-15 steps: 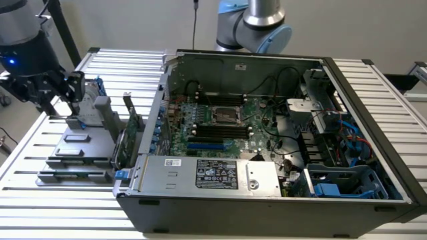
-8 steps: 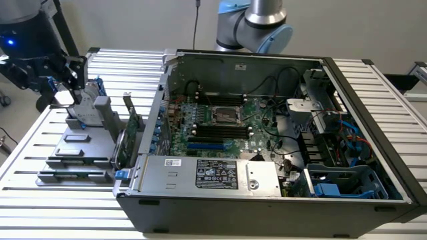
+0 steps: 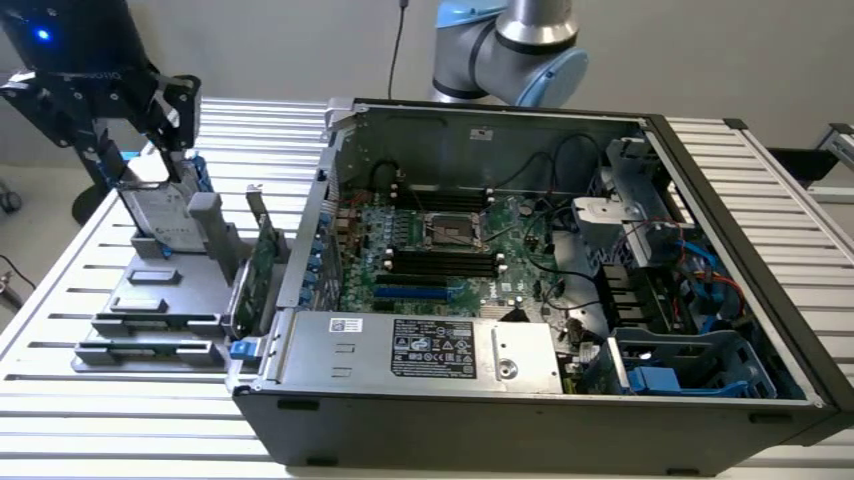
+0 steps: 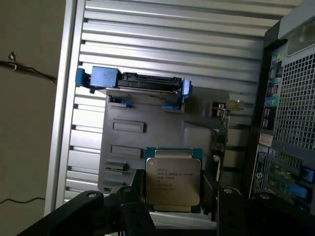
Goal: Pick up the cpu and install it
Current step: 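Pick up the cpu and move it towards the insertion slot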
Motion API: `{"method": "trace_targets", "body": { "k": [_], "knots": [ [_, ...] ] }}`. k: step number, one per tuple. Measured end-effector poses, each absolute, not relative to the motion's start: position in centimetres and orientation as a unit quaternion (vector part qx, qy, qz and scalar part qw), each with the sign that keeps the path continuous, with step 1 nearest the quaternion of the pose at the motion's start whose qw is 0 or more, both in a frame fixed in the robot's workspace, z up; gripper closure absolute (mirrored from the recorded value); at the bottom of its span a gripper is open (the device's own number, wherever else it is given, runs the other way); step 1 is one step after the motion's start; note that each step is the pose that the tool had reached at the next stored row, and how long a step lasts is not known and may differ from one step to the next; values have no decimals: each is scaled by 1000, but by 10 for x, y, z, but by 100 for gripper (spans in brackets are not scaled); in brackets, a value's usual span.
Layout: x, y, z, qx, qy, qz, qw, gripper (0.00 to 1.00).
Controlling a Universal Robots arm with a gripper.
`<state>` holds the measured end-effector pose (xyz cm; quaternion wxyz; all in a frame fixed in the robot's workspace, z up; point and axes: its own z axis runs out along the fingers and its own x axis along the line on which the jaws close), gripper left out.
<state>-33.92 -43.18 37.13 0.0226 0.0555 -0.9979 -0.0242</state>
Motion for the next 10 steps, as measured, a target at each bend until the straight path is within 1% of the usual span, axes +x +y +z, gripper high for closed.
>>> {"method": "trace_targets", "body": {
  "k": [6, 10],
  "knots": [
    [-312, -432, 394, 55, -998, -24, 26, 45],
    [-294, -432, 403, 55, -998, -25, 29, 45]
  ]
}}
